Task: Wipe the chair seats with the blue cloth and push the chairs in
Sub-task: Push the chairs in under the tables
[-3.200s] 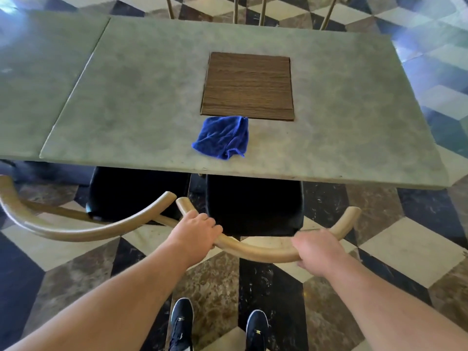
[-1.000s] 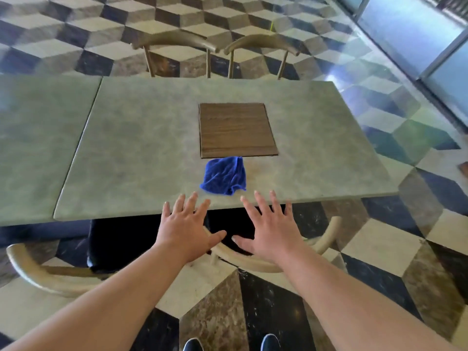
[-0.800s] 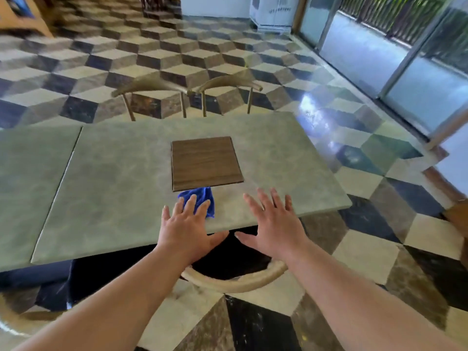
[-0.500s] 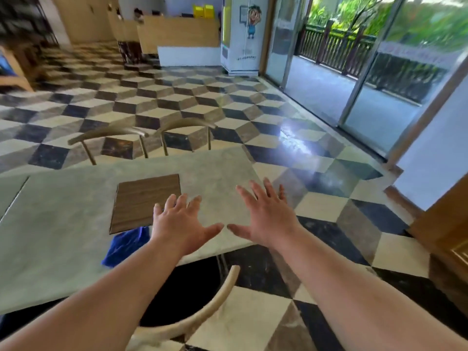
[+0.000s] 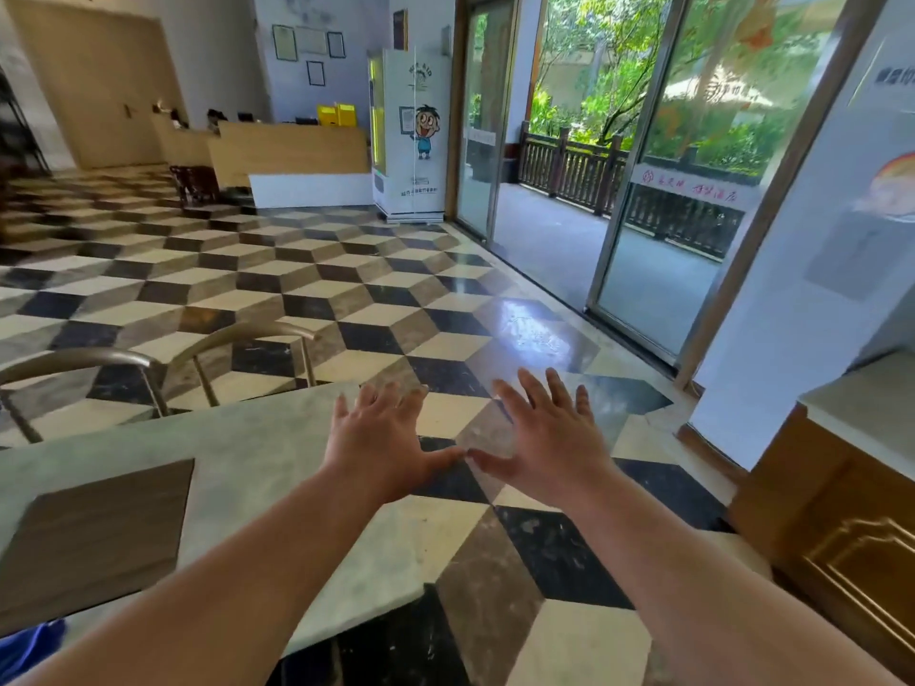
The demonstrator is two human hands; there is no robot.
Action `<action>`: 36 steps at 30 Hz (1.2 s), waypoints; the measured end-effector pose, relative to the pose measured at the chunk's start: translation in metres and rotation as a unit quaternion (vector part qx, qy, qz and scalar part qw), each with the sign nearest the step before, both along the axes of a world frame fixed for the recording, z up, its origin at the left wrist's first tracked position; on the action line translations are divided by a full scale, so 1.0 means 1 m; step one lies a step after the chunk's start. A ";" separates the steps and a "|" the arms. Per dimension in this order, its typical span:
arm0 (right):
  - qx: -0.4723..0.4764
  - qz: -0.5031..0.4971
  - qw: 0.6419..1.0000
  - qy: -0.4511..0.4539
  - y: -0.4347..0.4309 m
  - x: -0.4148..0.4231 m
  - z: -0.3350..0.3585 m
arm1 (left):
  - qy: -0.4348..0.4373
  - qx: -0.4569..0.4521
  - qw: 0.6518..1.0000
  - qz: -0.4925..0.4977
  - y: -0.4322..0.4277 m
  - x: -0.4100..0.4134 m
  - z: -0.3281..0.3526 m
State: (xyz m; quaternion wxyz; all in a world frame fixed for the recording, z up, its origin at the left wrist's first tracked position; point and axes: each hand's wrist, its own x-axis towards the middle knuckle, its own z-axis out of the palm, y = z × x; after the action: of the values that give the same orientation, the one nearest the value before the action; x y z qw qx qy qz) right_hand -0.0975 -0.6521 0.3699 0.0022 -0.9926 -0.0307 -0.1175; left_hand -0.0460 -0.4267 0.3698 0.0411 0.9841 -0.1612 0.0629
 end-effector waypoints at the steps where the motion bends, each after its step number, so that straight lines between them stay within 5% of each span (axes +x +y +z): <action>1: 0.000 -0.008 1.000 -0.001 -0.015 0.012 0.001 | -0.003 -0.003 1.000 -0.008 -0.016 0.015 0.000; 13: -0.029 -0.058 0.993 0.098 -0.140 0.248 -0.013 | 0.060 -0.043 0.997 0.012 -0.130 0.268 -0.058; 25: -0.008 0.059 0.994 0.095 -0.132 0.496 -0.036 | 0.075 -0.053 0.987 0.129 -0.122 0.450 -0.084; 36: 0.010 0.254 0.958 0.132 -0.145 0.707 -0.062 | 0.062 -0.061 0.950 0.301 -0.109 0.562 -0.072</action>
State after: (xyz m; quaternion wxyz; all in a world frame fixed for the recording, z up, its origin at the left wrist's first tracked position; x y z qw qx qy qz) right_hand 0.6096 -0.7976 0.3080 0.0456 -0.9589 -0.2796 0.0183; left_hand 0.5158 -0.5360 0.2976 0.0904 0.9844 0.1497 0.0209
